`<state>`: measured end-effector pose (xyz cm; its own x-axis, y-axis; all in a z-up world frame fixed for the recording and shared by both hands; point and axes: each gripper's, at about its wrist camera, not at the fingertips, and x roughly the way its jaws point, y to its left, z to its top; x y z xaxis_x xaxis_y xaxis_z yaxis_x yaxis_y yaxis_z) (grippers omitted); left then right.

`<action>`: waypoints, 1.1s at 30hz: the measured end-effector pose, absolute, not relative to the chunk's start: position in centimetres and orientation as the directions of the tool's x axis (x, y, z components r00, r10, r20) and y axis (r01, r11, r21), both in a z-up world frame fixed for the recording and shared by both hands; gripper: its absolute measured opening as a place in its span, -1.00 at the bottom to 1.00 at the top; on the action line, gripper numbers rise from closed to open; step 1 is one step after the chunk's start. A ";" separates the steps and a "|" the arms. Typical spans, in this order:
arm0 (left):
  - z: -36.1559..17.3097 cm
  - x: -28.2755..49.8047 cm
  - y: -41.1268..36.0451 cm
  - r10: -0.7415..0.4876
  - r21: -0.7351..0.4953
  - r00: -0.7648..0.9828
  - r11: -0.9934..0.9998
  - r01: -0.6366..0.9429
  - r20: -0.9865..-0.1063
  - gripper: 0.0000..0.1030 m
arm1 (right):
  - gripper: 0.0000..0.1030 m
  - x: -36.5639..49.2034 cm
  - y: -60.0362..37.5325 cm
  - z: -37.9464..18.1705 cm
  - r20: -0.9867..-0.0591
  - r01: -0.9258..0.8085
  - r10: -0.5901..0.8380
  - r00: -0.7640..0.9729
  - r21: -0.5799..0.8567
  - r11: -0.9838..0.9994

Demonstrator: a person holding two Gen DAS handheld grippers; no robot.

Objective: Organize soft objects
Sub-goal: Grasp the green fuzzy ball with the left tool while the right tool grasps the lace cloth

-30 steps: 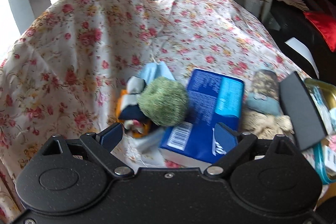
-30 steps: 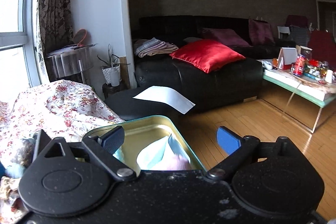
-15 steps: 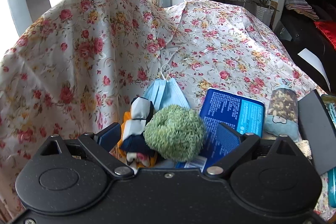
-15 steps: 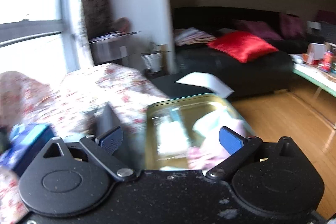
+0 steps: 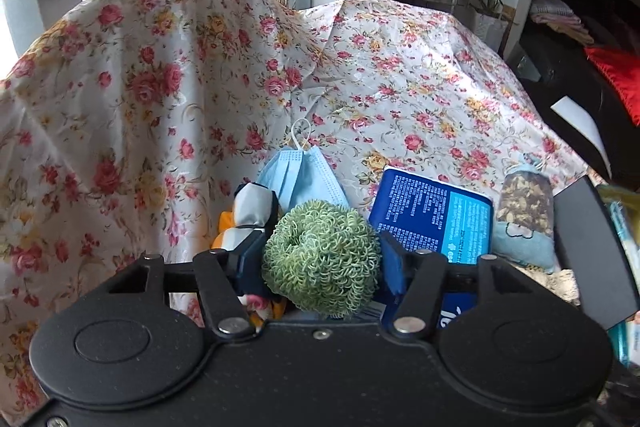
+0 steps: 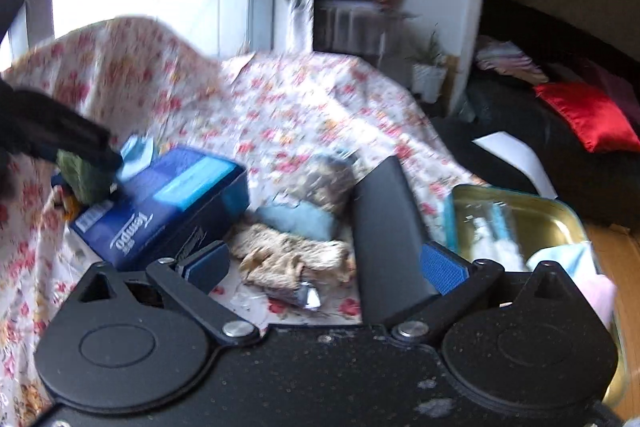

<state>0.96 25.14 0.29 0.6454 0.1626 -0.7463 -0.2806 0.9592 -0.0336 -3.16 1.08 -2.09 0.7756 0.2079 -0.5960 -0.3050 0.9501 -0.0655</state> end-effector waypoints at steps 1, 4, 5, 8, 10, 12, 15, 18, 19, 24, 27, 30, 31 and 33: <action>0.6 0.6 25.3 0.163 -0.037 0.649 0.958 -0.283 -0.743 0.10 | 0.98 -2.6 1.5 -2.5 -0.614 -0.307 0.206 0.762 -0.063 0.949; 1.4 -0.6 25.6 0.167 -0.038 0.660 0.958 -0.284 -0.733 0.10 | 0.97 -1.4 2.3 -3.6 -0.660 -0.305 0.204 0.723 -0.040 0.952; 1.6 -0.9 25.7 0.169 -0.035 0.660 0.958 -0.284 -0.732 0.10 | 0.97 -1.3 2.5 -3.9 -0.671 -0.302 0.204 0.713 -0.032 0.953; 1.8 -1.8 26.1 0.169 -0.036 0.656 0.957 -0.287 -0.736 0.10 | 0.97 -0.8 3.0 -4.7 -0.695 -0.297 0.197 0.691 -0.026 0.954; 1.8 -2.2 26.3 0.171 -0.037 0.650 0.956 -0.292 -0.740 0.10 | 0.97 -0.4 3.4 -5.1 -0.706 -0.290 0.184 0.684 -0.031 0.957; 1.8 -2.5 26.5 0.169 -0.040 0.643 0.954 -0.297 -0.747 0.10 | 0.97 0.1 3.8 -5.4 -0.716 -0.284 0.174 0.676 -0.035 0.958; 1.7 -2.9 26.7 0.165 -0.051 0.637 0.951 -0.306 -0.753 0.10 | 0.96 0.9 4.5 -6.0 -0.732 -0.274 0.160 0.662 -0.039 0.961; 1.6 -3.2 26.6 0.160 -0.057 0.634 0.950 -0.308 -0.757 0.10 | 0.79 1.7 5.1 -6.5 -0.754 -0.262 0.140 0.642 -0.044 0.964; 1.6 -3.2 26.5 0.157 -0.058 0.633 0.950 -0.306 -0.758 0.10 | 0.74 2.0 5.2 -6.8 -0.763 -0.258 0.132 0.633 -0.046 0.965; 1.5 -3.5 26.0 0.142 -0.065 0.631 0.954 -0.293 -0.763 0.10 | 0.18 2.5 5.2 -7.2 -0.774 -0.232 0.117 0.623 -0.040 0.972; 1.5 -3.7 25.7 0.134 -0.067 0.630 0.956 -0.285 -0.765 0.10 | 0.05 1.8 4.6 -6.7 -0.777 -0.247 0.139 0.614 -0.022 0.969; 1.7 -4.0 25.2 0.125 -0.066 0.630 0.960 -0.271 -0.766 0.10 | 0.00 0.6 3.7 -6.1 -0.779 -0.244 0.159 0.607 0.008 0.970; 1.7 -4.1 25.0 0.123 -0.065 0.631 0.961 -0.267 -0.766 0.10 | -0.02 0.2 3.4 -6.0 -0.779 -0.244 0.166 0.605 0.017 0.970; 1.8 -4.3 24.6 0.119 -0.065 0.630 0.963 -0.260 -0.767 0.10 | -0.04 -0.8 2.8 -5.5 -0.775 -0.245 0.183 0.605 0.038 0.969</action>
<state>-4.32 24.57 1.83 0.6300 0.1186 -0.7674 -0.2602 0.9634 -0.0647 -0.84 2.82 -5.54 0.6046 0.1832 -0.7751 -0.2452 0.9687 0.0377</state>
